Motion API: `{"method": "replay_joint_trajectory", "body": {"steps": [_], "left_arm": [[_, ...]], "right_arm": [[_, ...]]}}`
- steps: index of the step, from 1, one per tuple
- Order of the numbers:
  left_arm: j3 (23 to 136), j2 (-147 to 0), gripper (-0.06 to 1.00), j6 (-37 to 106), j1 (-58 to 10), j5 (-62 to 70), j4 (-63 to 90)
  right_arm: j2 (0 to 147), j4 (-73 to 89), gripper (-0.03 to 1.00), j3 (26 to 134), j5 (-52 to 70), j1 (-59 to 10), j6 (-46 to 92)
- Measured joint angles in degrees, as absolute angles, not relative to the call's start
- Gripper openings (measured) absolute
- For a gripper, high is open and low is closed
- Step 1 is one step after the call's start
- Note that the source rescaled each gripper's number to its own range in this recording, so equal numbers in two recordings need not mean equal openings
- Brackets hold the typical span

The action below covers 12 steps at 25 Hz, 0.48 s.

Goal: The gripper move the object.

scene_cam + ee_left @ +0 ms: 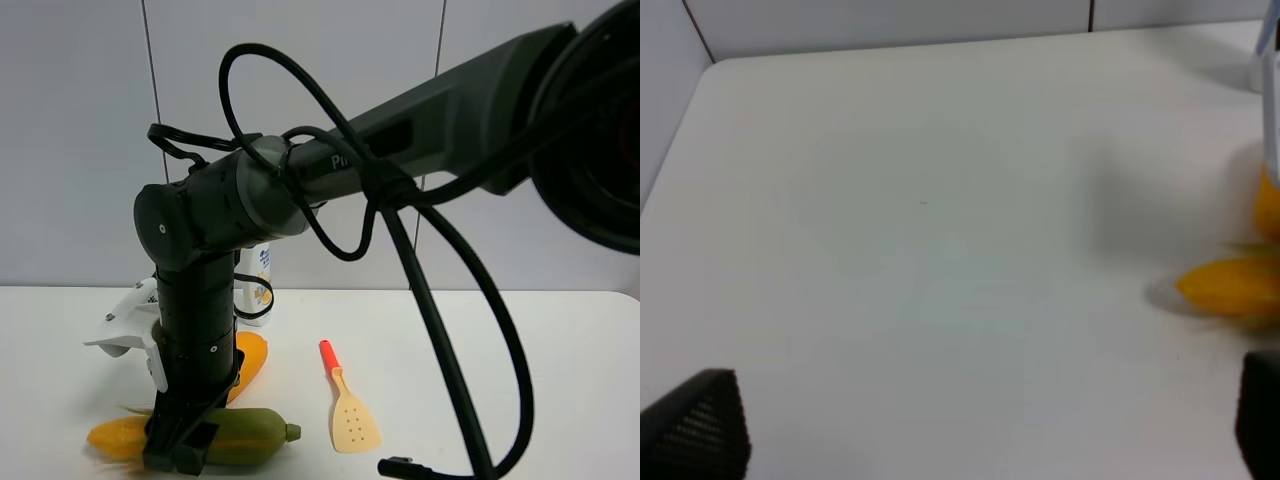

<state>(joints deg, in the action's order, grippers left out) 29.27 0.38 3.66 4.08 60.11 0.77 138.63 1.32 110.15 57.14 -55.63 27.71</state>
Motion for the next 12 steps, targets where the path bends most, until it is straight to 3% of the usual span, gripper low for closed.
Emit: {"method": "replay_joint_trajectory", "body": {"steps": [5, 12], "left_arm": [[29.27, 0.38, 1.0, 3.66, 4.08, 60.11, 0.77], [29.27, 0.38, 1.0, 3.66, 4.08, 60.11, 0.77]], "right_arm": [[138.63, 1.32, 0.39, 110.15, 57.14, -55.63, 26.8], [137.02, 1.32, 0.4, 110.15, 59.31, -55.63, 26.29]]}}
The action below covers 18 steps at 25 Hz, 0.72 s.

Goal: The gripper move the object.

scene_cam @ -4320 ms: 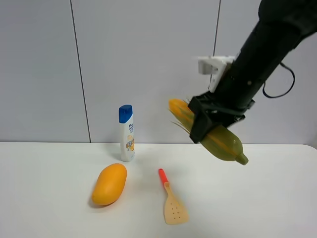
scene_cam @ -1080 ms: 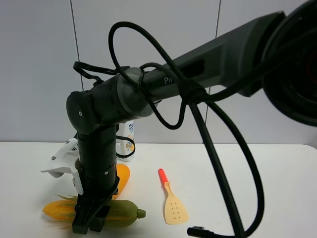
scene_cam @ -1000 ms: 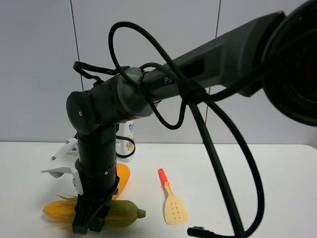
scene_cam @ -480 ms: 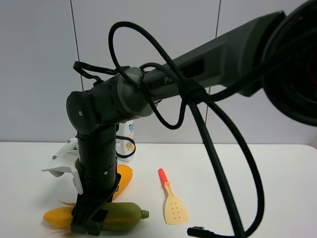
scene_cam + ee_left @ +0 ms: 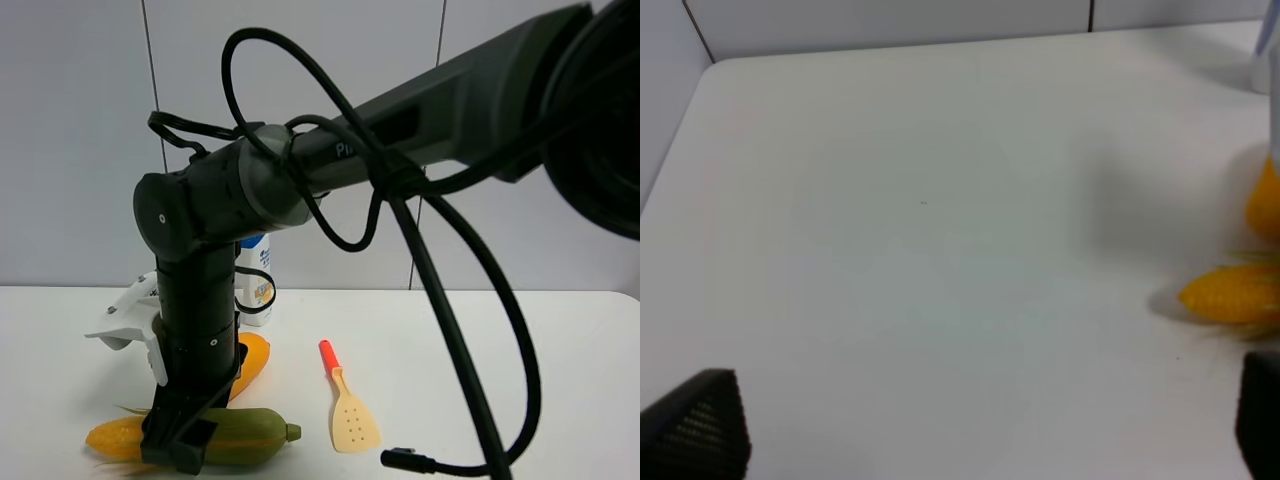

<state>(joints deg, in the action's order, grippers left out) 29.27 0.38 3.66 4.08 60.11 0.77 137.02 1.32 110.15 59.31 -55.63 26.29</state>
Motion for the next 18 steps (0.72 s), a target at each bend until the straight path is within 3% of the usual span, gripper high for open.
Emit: {"method": "replay_joint_trajectory", "body": {"steps": [10, 12, 16, 18], "left_arm": [[29.27, 0.38, 1.0, 3.66, 4.08, 60.11, 0.77], [29.27, 0.38, 1.0, 3.66, 4.08, 60.11, 0.77], [29.27, 0.38, 1.0, 3.66, 4.08, 60.11, 0.77], [29.27, 0.38, 1.0, 3.66, 4.08, 60.11, 0.77]], "right_arm": [[126.06, 1.26, 0.4, 110.15, 62.64, -55.63, 24.3], [122.0, 0.85, 0.45, 110.15, 62.23, -55.63, 23.23], [114.2, -2.12, 0.64, 110.15, 62.0, -55.63, 18.63], [110.91, -4.85, 0.68, 110.15, 63.0, -55.63, 16.12]]}}
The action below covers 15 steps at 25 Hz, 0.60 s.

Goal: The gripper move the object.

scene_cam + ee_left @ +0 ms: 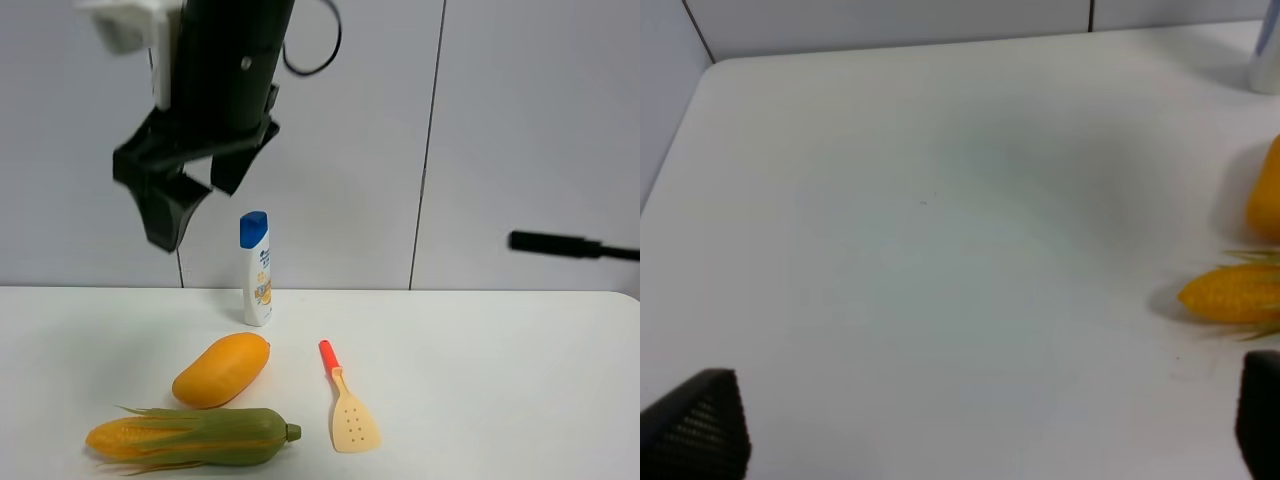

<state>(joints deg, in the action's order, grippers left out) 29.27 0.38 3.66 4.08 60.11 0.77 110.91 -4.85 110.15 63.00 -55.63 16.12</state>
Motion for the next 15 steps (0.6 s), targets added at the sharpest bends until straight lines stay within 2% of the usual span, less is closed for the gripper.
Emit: {"method": "replay_joint_trajectory", "body": {"steps": [5, 15], "left_arm": [[29.27, 0.38, 1.0, 3.66, 4.08, 60.11, 0.77], [29.27, 0.38, 1.0, 3.66, 4.08, 60.11, 0.77]], "right_arm": [[104.81, -12.64, 0.7, 110.15, 69.24, -55.63, 12.09], [100.26, -14.26, 0.7, 110.15, 69.55, -55.63, 6.97]]}}
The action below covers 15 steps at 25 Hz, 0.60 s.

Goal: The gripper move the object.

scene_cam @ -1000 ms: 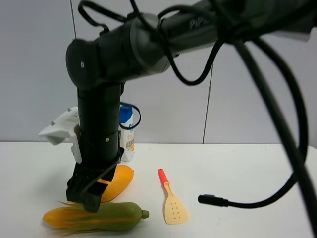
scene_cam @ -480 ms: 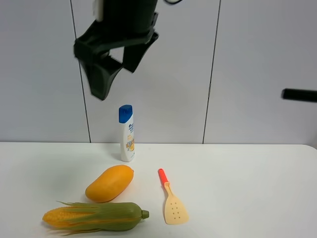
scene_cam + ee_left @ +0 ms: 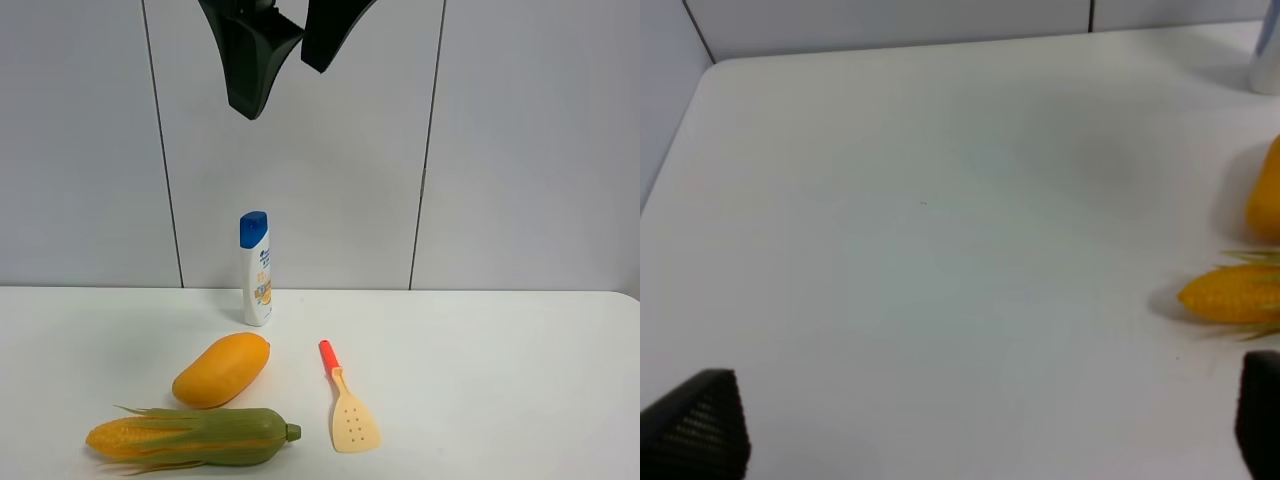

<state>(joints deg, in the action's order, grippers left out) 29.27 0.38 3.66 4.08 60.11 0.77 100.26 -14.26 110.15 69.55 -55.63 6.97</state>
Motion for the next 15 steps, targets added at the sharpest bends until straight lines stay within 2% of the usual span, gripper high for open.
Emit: {"method": "replay_joint_trajectory", "body": {"steps": [8, 15], "left_arm": [[29.27, 0.38, 1.0, 3.66, 4.08, 60.11, 0.77], [29.27, 0.38, 1.0, 3.66, 4.08, 60.11, 0.77]], "right_arm": [[99.81, -16.36, 0.7, 110.15, 69.57, -55.33, 5.1], [94.79, -16.99, 0.69, 110.15, 69.61, -50.26, 4.93]]}}
